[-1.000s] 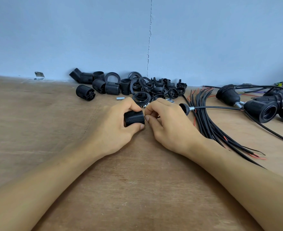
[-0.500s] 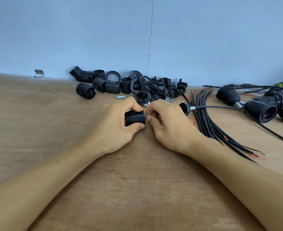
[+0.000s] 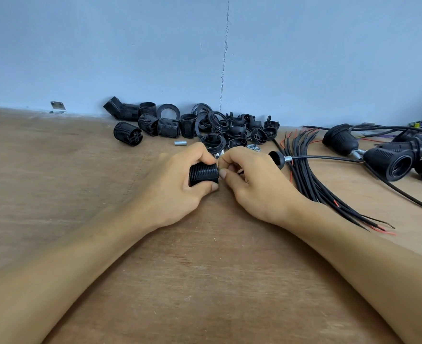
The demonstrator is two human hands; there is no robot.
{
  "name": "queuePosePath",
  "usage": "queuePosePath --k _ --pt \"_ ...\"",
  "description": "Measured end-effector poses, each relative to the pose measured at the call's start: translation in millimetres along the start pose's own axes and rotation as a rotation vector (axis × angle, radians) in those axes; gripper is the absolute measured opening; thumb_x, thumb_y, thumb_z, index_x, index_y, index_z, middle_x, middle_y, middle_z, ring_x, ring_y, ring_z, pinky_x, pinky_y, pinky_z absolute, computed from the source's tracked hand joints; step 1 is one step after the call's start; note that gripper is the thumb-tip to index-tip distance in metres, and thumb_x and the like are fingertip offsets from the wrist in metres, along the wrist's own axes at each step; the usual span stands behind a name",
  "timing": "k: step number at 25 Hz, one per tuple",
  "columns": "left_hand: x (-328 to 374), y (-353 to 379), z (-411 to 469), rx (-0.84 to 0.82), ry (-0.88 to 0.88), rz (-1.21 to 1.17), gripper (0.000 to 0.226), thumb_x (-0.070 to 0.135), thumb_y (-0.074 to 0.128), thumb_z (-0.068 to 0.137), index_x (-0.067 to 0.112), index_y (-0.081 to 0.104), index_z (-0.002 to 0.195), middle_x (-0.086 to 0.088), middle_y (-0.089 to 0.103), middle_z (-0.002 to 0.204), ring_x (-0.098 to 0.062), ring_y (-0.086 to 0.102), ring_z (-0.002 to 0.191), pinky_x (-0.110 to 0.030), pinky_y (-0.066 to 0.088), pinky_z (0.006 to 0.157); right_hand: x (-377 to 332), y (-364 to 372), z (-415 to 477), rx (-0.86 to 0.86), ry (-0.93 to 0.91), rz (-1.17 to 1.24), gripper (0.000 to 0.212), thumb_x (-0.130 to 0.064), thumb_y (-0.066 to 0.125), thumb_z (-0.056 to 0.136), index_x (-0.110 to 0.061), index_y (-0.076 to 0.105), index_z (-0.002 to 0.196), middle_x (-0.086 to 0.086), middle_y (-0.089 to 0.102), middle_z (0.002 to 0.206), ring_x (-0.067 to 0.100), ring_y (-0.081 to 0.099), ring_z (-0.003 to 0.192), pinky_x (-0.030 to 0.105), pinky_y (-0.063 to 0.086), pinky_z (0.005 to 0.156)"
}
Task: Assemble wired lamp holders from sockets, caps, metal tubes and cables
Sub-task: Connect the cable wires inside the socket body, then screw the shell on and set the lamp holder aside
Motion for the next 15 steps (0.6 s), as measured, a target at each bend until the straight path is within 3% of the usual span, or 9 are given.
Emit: queuePosePath --k 5,9,12,15 --pt "-5 -1 0 -0.039 -0.029 0.016 0.032 0.038 0.074 0.077 0.047 0.055 0.101 0.022 0.069 0.097 -0.003 0.065 0.092 -0.040 0.055 0.081 4 -1 1 0.003 0.058 0.014 0.006 -0.020 0.063 0.095 -0.021 0.069 0.095 -0.008 0.064 0.089 0.011 0.058 0.088 0.033 0.046 0.088" --pt "-9 1 0 -0.040 -0.041 0.023 0.032 0.041 0.073 0.078 0.047 0.055 0.103 0.021 0.067 0.095 -0.001 0.063 0.089 -0.039 0.055 0.081 4 -13 0 0.111 0.059 -0.005 0.018 -0.024 0.054 0.101 -0.021 0.071 0.108 -0.005 0.067 0.103 0.016 0.060 0.103 0.047 0.043 0.099" --pt "-12 1 -1 -0.048 -0.047 0.033 0.037 0.034 0.080 0.083 0.049 0.053 0.103 0.021 0.066 0.096 -0.002 0.062 0.089 -0.035 0.054 0.079 19 -34 -2 0.282 0.197 -0.168 0.024 -0.024 0.048 0.103 -0.024 0.067 0.117 -0.003 0.063 0.116 0.022 0.052 0.116 0.043 0.034 0.104" --pt "-12 0 -1 -0.030 -0.041 0.064 0.040 0.033 0.081 0.083 0.051 0.051 0.101 0.024 0.064 0.091 0.003 0.059 0.089 -0.025 0.048 0.072 33 -43 -9 0.322 0.361 -0.337 0.029 -0.026 0.043 0.103 -0.027 0.063 0.123 -0.001 0.056 0.130 0.026 0.041 0.125 0.040 0.027 0.103"
Point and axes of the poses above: each hand's wrist, its own z-axis towards the middle knuckle, its own y-axis out of the palm, x = y × z, the point moved 8 cm from there along z, towards the middle knuckle
